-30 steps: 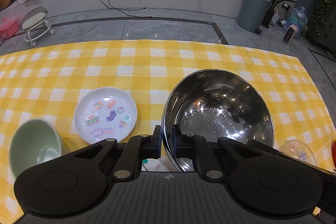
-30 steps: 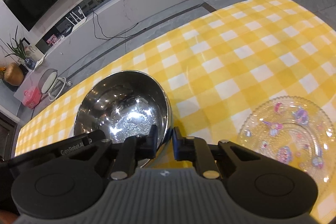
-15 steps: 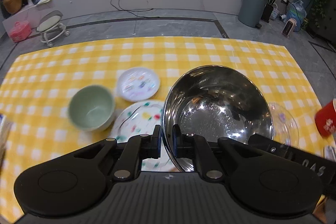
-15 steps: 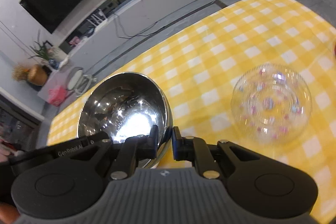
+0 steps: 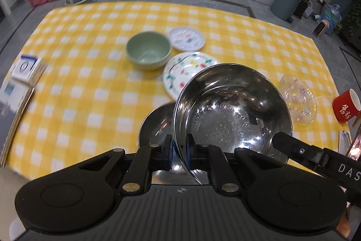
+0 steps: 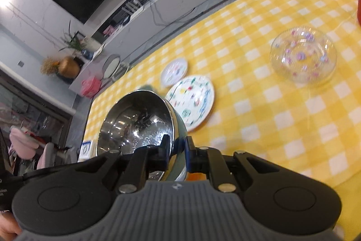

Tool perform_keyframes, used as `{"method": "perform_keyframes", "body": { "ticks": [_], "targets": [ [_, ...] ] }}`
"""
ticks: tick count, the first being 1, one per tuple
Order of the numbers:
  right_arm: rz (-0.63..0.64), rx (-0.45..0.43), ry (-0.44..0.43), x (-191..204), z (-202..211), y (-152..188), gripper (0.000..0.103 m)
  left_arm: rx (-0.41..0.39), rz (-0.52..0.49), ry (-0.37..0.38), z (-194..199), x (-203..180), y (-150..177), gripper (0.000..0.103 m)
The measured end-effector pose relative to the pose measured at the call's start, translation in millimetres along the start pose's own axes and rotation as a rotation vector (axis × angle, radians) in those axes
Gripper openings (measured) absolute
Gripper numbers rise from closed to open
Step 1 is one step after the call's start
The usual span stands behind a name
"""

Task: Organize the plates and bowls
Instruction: 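Carry the blue bowl with both tools, lower it into the orange bowl, open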

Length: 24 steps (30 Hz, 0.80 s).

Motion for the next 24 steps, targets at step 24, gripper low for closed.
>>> {"method": "perform_keyframes", "body": {
  "ticks": [24],
  "targets": [
    [0.033, 0.058, 0.071, 4.4, -57.3, 15.7, 0.008, 0.118, 0.112, 0.01, -47.7, 45.4, 18.9, 0.013]
  ]
}}
Point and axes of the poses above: each gripper's, at about its wrist camera, not at the fingertips, and z roughly against the way its jaws point, x to its left, y to its underside, the point moved 6 cm from there along -z, roughly the way its jaws point, and after that the axes turned 3 degrees about z, right-handed, at the moved point
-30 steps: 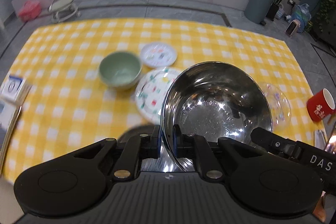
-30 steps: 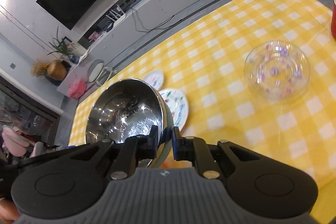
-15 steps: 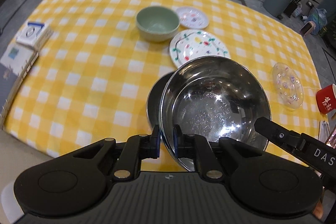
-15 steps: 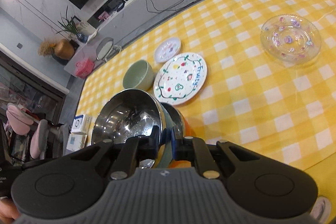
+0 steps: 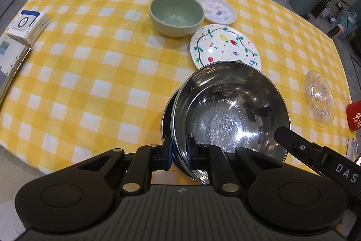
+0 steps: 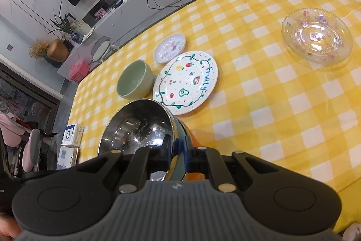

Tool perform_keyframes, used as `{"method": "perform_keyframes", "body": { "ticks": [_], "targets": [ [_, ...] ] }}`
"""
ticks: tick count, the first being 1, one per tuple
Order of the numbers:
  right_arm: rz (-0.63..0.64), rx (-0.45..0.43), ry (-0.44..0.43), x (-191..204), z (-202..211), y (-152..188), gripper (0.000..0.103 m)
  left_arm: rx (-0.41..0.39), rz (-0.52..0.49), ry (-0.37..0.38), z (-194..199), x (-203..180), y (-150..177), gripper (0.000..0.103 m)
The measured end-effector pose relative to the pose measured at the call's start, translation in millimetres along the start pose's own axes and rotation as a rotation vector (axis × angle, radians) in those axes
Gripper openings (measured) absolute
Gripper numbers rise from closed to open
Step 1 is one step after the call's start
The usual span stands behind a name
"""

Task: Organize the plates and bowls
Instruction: 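Carry the blue bowl with both tools, lower it into the orange bowl, open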

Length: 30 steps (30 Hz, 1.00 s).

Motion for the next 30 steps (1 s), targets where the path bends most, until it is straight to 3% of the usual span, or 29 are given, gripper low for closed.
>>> {"method": "perform_keyframes", "body": {
  "ticks": [6, 13, 19, 25, 30],
  "targets": [
    [0.025, 0.001, 0.021, 4.1, -4.1, 1.4, 0.008, 0.005, -0.02, -0.018, -0.5, -1.0, -3.0, 0.013],
    [0.006, 0.032, 0.017, -0.9, -14.3, 4.9, 0.008, 0.015, -0.143, -0.108, -3.6, -6.2, -1.3, 0.016],
    [0.023, 0.033, 0.023, 2.3, -15.3, 6.3, 0.007, -0.013, -0.122, -0.084, 4.6, -1.7, -6.1, 0.017],
    [0.033, 0.025, 0.03, 3.1, -15.8, 6.7, 0.007, -0.057, -0.17, -0.088, 8.8, -4.7, -6.2, 0.015],
    [0.037, 0.014, 0.016, 5.0, -11.7, 6.3, 0.013, -0.081, -0.178, -0.075, 9.9, -2.8, -6.9, 0.015]
  ]
}}
Point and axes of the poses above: each gripper's, at about its wrist camera, not at the fingertips, and z roughly against the way its jaws point, x to its left, y to its underside, the point moved 6 cm from there along -z, roughly the way its jaws point, and after that the axes turned 3 degrees about z, right-handed, at the moved point
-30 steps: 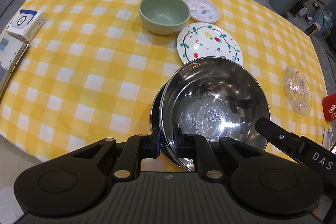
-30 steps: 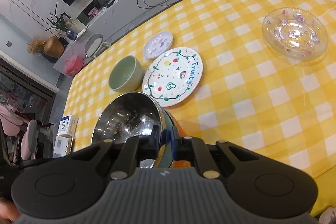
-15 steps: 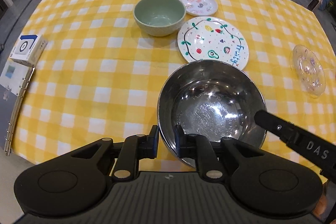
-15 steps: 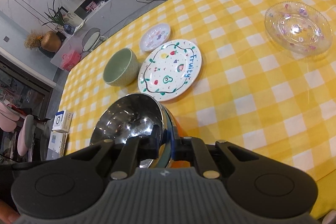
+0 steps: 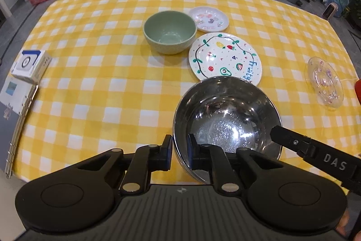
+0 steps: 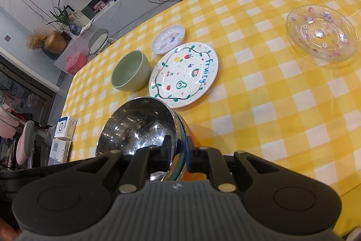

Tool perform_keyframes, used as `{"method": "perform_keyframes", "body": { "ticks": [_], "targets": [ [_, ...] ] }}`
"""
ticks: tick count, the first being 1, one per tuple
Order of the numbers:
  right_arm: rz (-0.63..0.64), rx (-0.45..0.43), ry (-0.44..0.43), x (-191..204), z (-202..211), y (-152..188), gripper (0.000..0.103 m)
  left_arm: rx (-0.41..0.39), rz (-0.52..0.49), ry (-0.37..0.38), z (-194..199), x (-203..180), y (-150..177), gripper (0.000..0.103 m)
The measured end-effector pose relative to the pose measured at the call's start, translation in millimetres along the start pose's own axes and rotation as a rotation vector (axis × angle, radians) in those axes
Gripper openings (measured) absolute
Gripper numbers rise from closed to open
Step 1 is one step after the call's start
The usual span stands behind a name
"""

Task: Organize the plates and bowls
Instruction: 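Carry the blue bowl with both tools, lower it into the orange bowl, open, then close the left tool on the green bowl rim while the right tool grips it too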

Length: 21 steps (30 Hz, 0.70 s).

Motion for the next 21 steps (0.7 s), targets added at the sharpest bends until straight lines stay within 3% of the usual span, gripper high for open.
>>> {"method": "perform_keyframes", "body": {
  "ticks": [4, 10, 16, 21],
  "targets": [
    [0.04, -0.042, -0.001, 3.6, 11.9, -4.7, 0.029, -0.046, -0.018, 0.025, 11.7, 1.1, -3.7, 0.02],
    [0.118, -0.11, -0.016, 18.3, 26.2, -20.3, 0.034, -0.102, -0.035, 0.03, 25.0, 7.6, -20.4, 0.031],
    [0.184, -0.122, -0.014, 30.5, 21.6, -40.8, 0.037, -0.141, -0.011, 0.025, 26.4, 19.5, -39.1, 0.031],
    [0.206, -0.121, -0.006, 38.6, 9.4, -62.1, 0.044, -0.145, 0.057, 0.077, 19.3, 30.9, -55.9, 0.031]
  ]
}}
Point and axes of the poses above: each gripper's, at about its wrist camera, not at the fingertips, and z roughly against the way its jaws point, x to its left, y to its underside, the point moved 6 cm from there along -z, roughly the way its jaws point, and after that the axes turned 3 degrees about z, right-handed, at the moved point
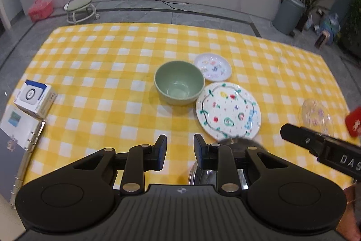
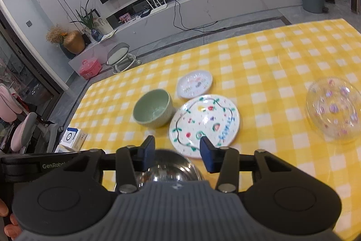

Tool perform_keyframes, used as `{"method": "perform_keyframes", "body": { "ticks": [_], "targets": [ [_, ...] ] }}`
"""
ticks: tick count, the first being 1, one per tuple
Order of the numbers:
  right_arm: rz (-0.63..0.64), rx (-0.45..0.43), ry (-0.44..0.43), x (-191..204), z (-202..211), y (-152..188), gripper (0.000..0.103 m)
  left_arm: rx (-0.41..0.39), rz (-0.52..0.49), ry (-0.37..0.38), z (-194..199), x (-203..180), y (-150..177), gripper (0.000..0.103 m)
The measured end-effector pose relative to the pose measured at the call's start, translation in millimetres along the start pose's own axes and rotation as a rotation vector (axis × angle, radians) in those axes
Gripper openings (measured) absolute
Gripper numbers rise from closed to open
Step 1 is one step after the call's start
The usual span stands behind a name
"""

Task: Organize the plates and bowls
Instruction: 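Close the left tool on the green bowl rim while the right tool grips it too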

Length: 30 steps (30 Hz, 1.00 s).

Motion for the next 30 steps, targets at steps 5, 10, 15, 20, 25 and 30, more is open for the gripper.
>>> {"method": "perform_keyframes", "body": {
  "ticks": [5, 10, 15, 20, 25, 30],
  "targets": [
    [0.017, 0.022, 0.024, 2.1, -21.8, -17.0, 0.058, -0.023, 0.063, -0.053, -15.1, 16.0, -21.6, 0.047],
    [-0.001, 0.05, 0.039, 0.7, -45.8, -36.9, 0.069, -0.065, 0.076, -0.094, -30.4, 25.8, -41.9, 0.048],
    [-0.011, 0.09, 0.053, -0.1, -75.9, -51.1, 0.076, -0.048, 0.102, -0.047, -50.6, 27.9, -56.9, 0.05],
    [-0.033, 0.151, 0.048, 1.7, -106.5, -54.7, 0.076, -0.042, 0.156, 0.017, -69.5, 31.8, -71.7, 0.051],
    [-0.053, 0.182, 0.044, 6.5, -131.6, -60.6, 0.075, -0.023, 0.192, 0.041, -90.9, 37.3, -82.3, 0.052],
    [-0.058, 0.207, 0.024, 13.7, -148.8, -65.4, 0.072, -0.019, 0.221, 0.055, -104.1, 44.2, -89.3, 0.052]
  ]
}}
Point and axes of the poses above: each gripper's, at about its wrist camera, not at the fingertips, and z roughly against the way its jaws point, x to its left, y to its underside, the point moved 6 cm from there along -z, roughly the way its jaws point, and after that the axes turned 3 degrees about z, right-handed, at the moved point
